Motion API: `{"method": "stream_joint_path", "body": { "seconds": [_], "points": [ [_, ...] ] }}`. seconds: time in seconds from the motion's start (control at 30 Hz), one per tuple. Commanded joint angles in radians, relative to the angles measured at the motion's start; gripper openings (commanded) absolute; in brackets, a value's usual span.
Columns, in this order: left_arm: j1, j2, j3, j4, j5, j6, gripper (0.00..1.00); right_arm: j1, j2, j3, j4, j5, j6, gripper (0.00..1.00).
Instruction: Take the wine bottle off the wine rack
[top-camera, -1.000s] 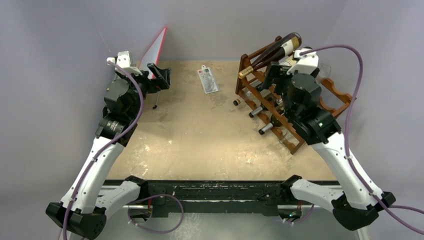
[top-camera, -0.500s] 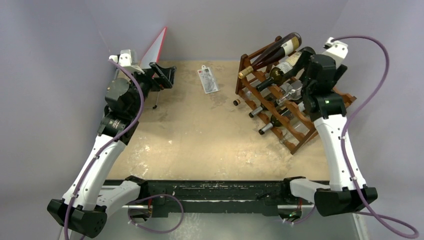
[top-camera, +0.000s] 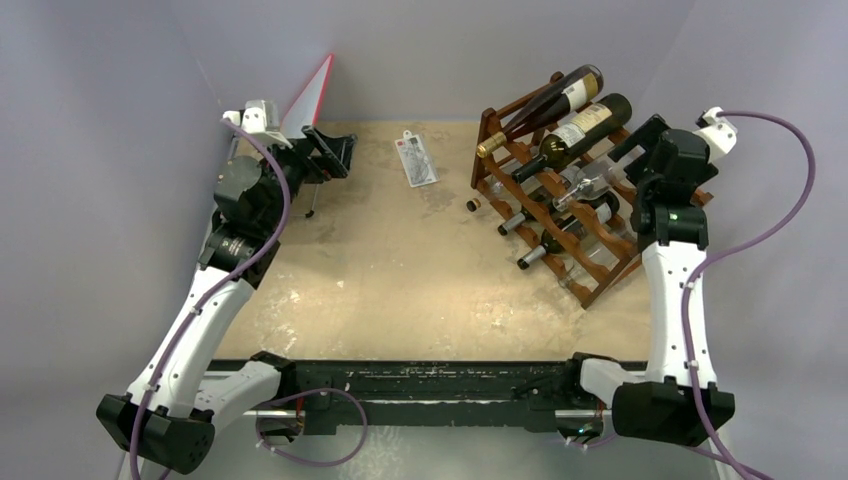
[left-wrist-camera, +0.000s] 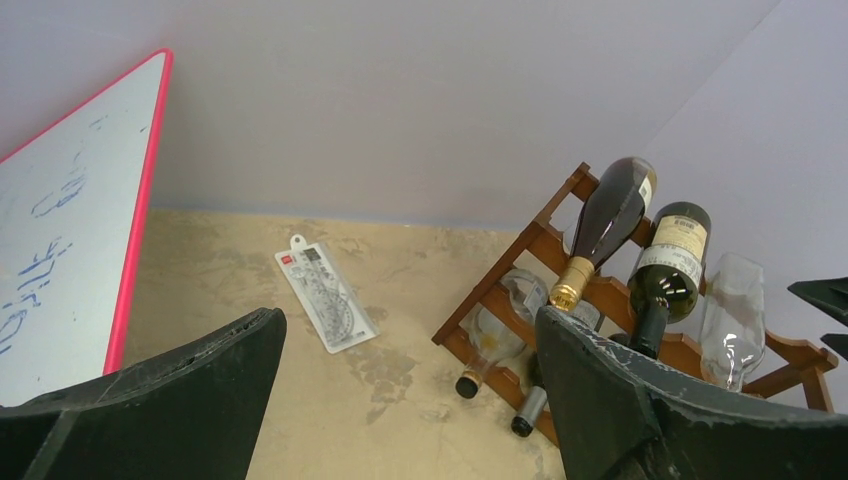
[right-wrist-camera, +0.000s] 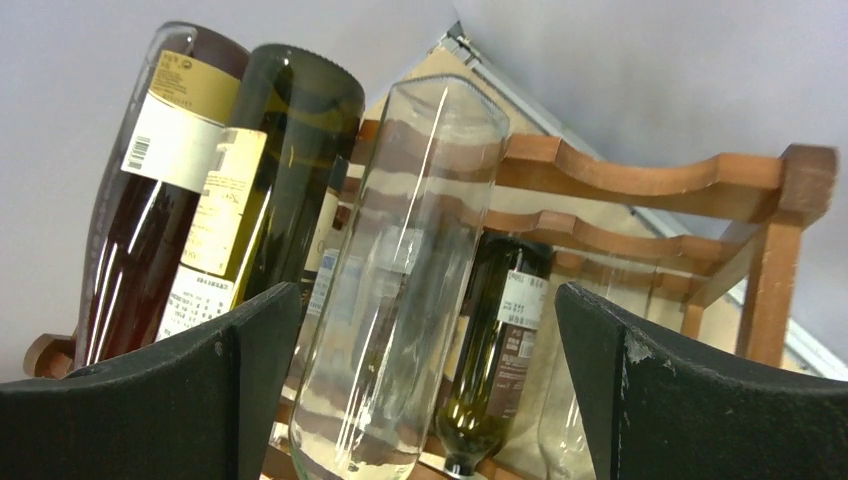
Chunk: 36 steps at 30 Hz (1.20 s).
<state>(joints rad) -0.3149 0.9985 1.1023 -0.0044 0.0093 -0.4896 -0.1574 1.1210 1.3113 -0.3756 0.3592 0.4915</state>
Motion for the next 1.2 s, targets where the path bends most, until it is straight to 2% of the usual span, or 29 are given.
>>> {"method": "stream_joint_path", "body": {
  "seconds": [0.0, 0.43, 0.7, 0.93, 1.17],
  "points": [
    [0.006, -0.009, -0.006, 0.059, 0.029, -0.021, 0.94, -0.021, 0.001, -0.047, 0.093, -0.082, 0.087, 1.0],
    [0.004, 0.0, -0.01, 0.063, 0.036, -0.023, 0.94, -0.091, 0.002, -0.201, 0.279, -0.248, 0.183, 1.0],
    [0.0, 0.012, -0.014, 0.066, 0.04, -0.025, 0.93, -0.154, 0.002, -0.303, 0.416, -0.427, 0.262, 1.0],
    [-0.002, 0.014, -0.014, 0.068, 0.041, -0.026, 0.93, -0.179, 0.02, -0.329, 0.503, -0.536, 0.294, 1.0],
    [-0.002, 0.02, -0.017, 0.071, 0.049, -0.032, 0.93, -0.184, 0.033, -0.368, 0.57, -0.615, 0.361, 0.94]
  ]
}}
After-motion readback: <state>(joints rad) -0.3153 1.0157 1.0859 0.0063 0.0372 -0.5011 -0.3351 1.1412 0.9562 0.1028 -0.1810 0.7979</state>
